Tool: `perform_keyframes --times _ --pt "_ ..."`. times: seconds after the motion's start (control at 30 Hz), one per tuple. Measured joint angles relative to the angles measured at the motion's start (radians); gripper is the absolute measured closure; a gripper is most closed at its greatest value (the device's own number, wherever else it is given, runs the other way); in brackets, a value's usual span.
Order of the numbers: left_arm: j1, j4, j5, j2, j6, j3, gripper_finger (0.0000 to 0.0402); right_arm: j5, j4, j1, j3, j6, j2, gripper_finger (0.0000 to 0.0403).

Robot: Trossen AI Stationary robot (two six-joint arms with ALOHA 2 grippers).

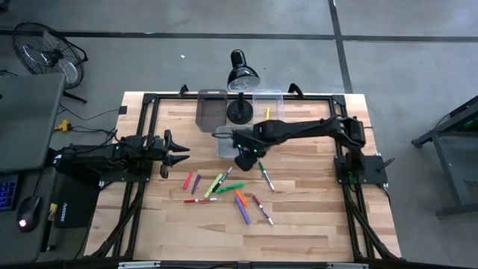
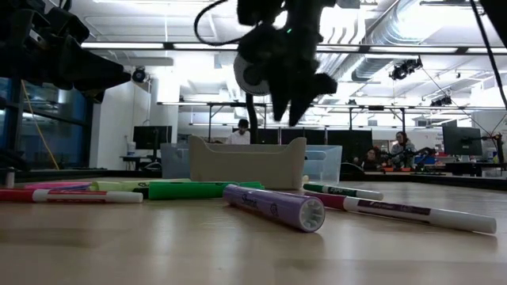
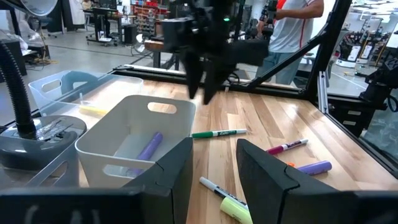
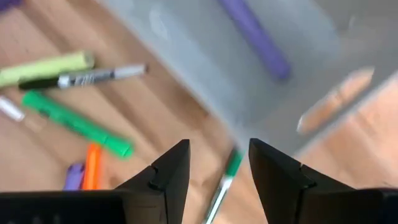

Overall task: Pick & Place Markers
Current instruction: Put the medium green marker into the black bin

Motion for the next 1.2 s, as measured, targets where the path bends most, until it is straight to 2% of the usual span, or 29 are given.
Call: perform_keyframes --times 0.2,0.4,0.6,0.83,1.2 --pt "0.000 0.000 0.000 0.000 0.000 0.000 0.0279 0.021 -0.008 0.070 -0.110 0.132 -0.099 0.0249" --pt "0.000 0.000 0.000 0.000 0.000 0.000 0.0279 -0.006 0.005 0.127 -0.269 0.258 -0.136 0.0248" --pt "0.000 0.000 0.000 0.000 0.000 0.000 0.0279 -0.087 0.221 0.138 -0.383 0.289 -0.136 0.0226" --pt "0.000 0.000 0.000 0.000 0.000 0.000 0.0279 -0.100 0.248 0.135 -0.432 0.327 -0.135 0.0195" --pt "0.000 0.000 0.000 0.000 0.000 0.000 0.0279 -0.147 0.285 0.145 -0.445 0.320 -0.069 0.0192"
